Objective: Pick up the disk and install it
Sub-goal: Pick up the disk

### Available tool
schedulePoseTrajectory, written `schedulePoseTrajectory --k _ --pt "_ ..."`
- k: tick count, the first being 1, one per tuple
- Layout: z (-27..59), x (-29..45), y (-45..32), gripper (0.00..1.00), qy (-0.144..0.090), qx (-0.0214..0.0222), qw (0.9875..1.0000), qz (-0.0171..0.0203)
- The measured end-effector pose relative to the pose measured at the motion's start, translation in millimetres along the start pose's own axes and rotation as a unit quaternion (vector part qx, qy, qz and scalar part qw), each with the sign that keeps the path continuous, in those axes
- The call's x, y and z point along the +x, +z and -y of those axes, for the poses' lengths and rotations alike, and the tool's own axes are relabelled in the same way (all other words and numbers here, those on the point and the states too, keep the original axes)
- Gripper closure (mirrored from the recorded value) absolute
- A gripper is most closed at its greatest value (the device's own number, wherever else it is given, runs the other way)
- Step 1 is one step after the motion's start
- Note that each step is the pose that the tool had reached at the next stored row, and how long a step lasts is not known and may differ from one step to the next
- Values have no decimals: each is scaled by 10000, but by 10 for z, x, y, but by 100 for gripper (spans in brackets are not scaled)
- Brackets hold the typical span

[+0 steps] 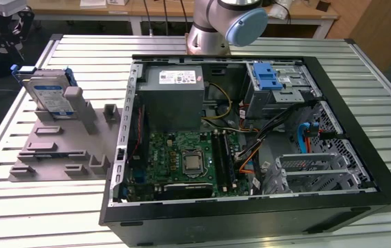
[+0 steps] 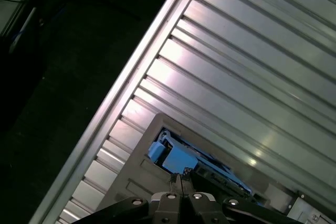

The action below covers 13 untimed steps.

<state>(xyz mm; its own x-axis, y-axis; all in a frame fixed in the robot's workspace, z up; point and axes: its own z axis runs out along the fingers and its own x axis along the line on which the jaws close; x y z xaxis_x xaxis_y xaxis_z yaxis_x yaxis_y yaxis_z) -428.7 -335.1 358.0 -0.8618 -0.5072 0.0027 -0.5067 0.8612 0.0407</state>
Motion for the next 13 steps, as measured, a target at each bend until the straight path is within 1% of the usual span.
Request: schedulePoseTrajectory --k 13 --pt "-3 5 0 89 -143 0 9999 -6"
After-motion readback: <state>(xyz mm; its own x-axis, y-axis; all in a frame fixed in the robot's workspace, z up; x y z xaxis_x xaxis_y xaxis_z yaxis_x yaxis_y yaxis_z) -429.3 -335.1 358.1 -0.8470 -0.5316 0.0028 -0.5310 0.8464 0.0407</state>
